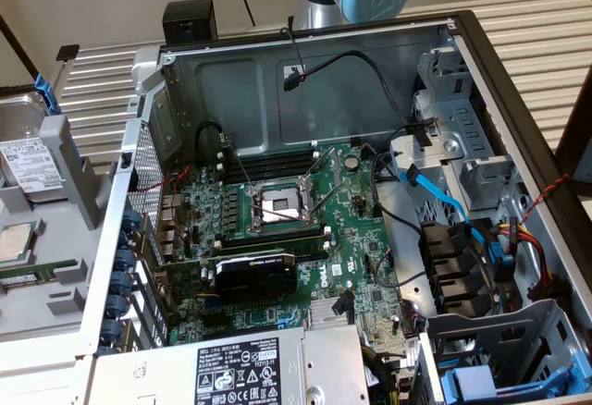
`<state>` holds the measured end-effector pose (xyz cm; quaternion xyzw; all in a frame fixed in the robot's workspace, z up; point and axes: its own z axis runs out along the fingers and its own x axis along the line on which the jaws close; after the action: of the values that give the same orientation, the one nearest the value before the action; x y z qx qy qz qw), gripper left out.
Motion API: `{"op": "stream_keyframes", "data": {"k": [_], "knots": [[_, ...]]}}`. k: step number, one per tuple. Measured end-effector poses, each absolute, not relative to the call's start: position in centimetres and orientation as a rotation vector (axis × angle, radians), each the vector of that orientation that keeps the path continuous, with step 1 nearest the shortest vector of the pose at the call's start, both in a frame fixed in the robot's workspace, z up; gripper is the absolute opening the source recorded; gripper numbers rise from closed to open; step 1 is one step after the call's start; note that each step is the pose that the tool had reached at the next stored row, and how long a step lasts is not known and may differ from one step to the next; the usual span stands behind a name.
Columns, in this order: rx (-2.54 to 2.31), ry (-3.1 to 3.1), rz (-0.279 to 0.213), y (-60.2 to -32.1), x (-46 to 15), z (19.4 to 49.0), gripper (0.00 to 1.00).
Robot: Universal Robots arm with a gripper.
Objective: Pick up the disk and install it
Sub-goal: 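Pick up the disk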
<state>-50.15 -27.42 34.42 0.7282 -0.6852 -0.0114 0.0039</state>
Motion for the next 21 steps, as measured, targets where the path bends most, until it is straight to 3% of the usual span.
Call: {"op": "stream_keyframes", "data": {"k": [21], "knots": [[2.282,-2.147,-0.036,-27.4,-50.2,30.6,0.68]]}}
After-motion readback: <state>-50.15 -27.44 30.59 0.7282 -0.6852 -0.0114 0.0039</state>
